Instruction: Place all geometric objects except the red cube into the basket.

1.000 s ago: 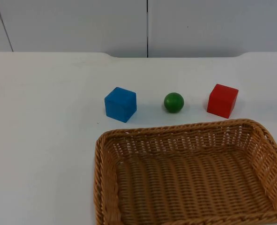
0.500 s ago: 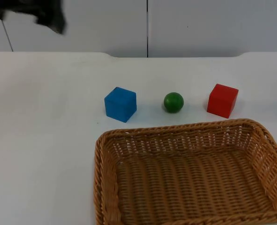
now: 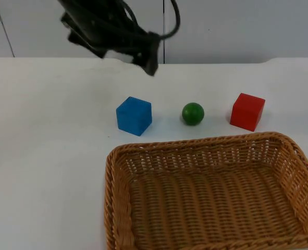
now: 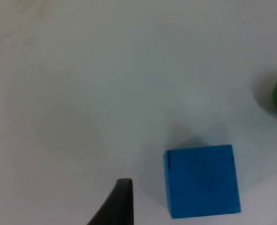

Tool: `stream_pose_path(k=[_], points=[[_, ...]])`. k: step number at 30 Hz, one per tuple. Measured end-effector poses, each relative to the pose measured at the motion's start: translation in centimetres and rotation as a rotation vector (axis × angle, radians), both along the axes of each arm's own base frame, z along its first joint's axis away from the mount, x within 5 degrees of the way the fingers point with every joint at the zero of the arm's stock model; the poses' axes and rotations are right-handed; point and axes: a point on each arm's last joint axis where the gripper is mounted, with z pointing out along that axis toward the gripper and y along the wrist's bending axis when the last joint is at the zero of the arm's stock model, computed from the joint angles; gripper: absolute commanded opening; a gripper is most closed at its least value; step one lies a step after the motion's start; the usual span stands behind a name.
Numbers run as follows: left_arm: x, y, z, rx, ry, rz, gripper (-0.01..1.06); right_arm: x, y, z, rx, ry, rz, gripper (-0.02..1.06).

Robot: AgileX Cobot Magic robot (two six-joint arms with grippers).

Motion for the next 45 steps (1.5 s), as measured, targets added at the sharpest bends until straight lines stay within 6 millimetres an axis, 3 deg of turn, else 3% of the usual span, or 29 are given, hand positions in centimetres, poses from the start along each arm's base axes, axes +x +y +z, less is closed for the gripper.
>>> stream_pose_path(k=[5, 13, 16, 17, 21, 22, 24, 28, 31, 32, 36, 37, 41, 43, 45], points=[[0.5, -0.5, -5.0, 0.012, 0.088, -0.011, 1.05, -0.1, 0.0, -0.1, -0.002, 0.012, 0.0, 1.05], [0.9, -0.6, -7.6, 0.021, 0.098, -0.005, 1.03, -0.1, 0.0, -0.1, -0.006, 0.022, 0.002, 1.05], [0.9, -0.5, -8.3, 0.026, 0.11, -0.004, 0.77, -0.2, 0.0, 0.2, -0.007, 0.02, 0.002, 1.05], [1.0, -0.6, -8.6, 0.028, 0.114, -0.004, 0.77, -0.2, 0.0, 0.4, -0.007, 0.013, 0.002, 1.05], [1.1, -0.6, -9.8, 0.034, 0.123, -0.001, 0.2, -0.2, 0.0, 1.1, -0.006, -0.007, 0.002, 1.05], [1.1, -0.6, -9.8, 0.035, 0.121, -0.003, 0.2, -0.3, 0.0, 1.4, -0.006, -0.014, 0.002, 1.05], [1.2, -0.7, -9.8, 0.027, 0.121, 0.013, 0.0, -0.3, 0.0, 1.9, -0.008, -0.028, 0.003, 1.05], [1.1, -0.7, -8.8, 0.017, 0.126, 0.029, 0.03, -0.4, 0.0, 2.3, -0.018, -0.042, 0.01, 1.05], [0.7, -0.6, -6.0, 0.004, 0.114, 0.026, 0.07, -0.4, 0.0, 2.2, -0.025, -0.031, 0.014, 1.05], [0.7, -0.6, -6.0, 0.004, 0.114, 0.026, 0.09, -0.4, 0.0, 2.2, -0.025, -0.031, 0.014, 1.05], [-0.2, -0.3, -1.2, -0.021, 0.082, 0.018, 0.11, -0.4, 0.0, 2.2, -0.032, -0.033, 0.016, 1.05], [-0.2, -0.3, -1.2, -0.021, 0.082, 0.018, 0.11, -0.4, 0.0, 2.2, -0.032, -0.033, 0.016, 1.05], [-1.8, 0.3, 3.1, -0.067, -0.014, 0.028, 0.11, -0.4, 0.0, 2.3, -0.043, -0.041, 0.024, 1.05], [-2.4, 0.6, 3.9, -0.085, -0.037, 0.036, 0.11, -0.4, 0.0, 2.3, -0.043, -0.043, 0.024, 1.05], [-4.4, 1.2, 5.1, -0.113, -0.082, 0.05, 0.11, -0.4, 0.0, 2.3, -0.043, -0.043, 0.024, 1.05]])
